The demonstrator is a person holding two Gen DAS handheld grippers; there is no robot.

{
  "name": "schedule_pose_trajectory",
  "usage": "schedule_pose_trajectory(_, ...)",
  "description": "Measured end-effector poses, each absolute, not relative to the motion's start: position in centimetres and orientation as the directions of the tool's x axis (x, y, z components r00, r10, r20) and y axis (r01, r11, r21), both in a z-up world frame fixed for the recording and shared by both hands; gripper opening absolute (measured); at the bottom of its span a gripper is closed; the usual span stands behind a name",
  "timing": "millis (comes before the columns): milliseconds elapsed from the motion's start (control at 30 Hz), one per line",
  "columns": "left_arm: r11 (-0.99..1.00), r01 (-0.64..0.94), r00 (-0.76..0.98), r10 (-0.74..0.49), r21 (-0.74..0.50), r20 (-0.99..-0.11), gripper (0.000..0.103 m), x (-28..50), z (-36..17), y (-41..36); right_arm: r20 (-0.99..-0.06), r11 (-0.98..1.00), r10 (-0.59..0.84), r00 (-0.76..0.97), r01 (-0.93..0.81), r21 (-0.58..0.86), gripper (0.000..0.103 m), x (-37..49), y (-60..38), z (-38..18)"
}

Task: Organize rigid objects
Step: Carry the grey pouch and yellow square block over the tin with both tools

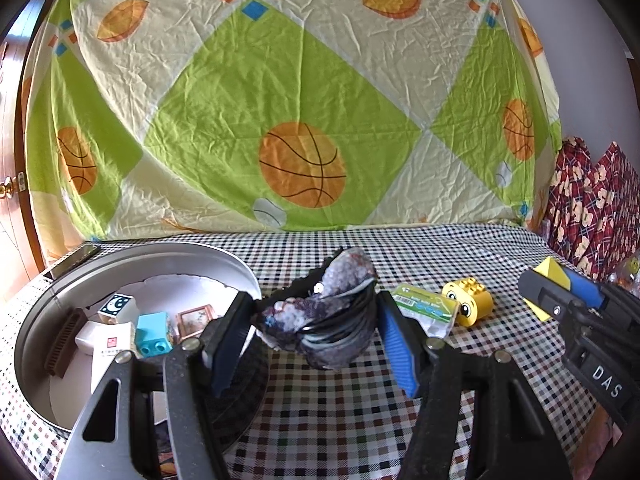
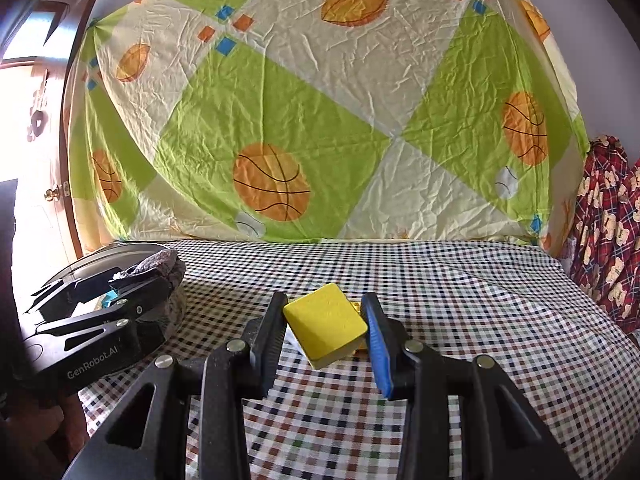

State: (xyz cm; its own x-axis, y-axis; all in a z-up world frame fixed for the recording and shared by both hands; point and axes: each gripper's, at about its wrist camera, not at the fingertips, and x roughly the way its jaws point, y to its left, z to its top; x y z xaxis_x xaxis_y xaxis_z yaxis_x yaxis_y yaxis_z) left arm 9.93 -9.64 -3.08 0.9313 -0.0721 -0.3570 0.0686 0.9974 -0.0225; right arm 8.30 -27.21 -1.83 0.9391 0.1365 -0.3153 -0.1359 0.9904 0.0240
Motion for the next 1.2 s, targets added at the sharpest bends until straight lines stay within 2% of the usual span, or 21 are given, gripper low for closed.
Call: schedule_pose_trajectory(1200, 0.998, -0.023, 0.949, 0.005, -0.055, -0.315, 0.063, 8.1, -2.9, -4.5, -0.273, 0.971, 0.236, 0.933, -0.240, 0.020, 0.040, 8.4, -21.5, -1.7)
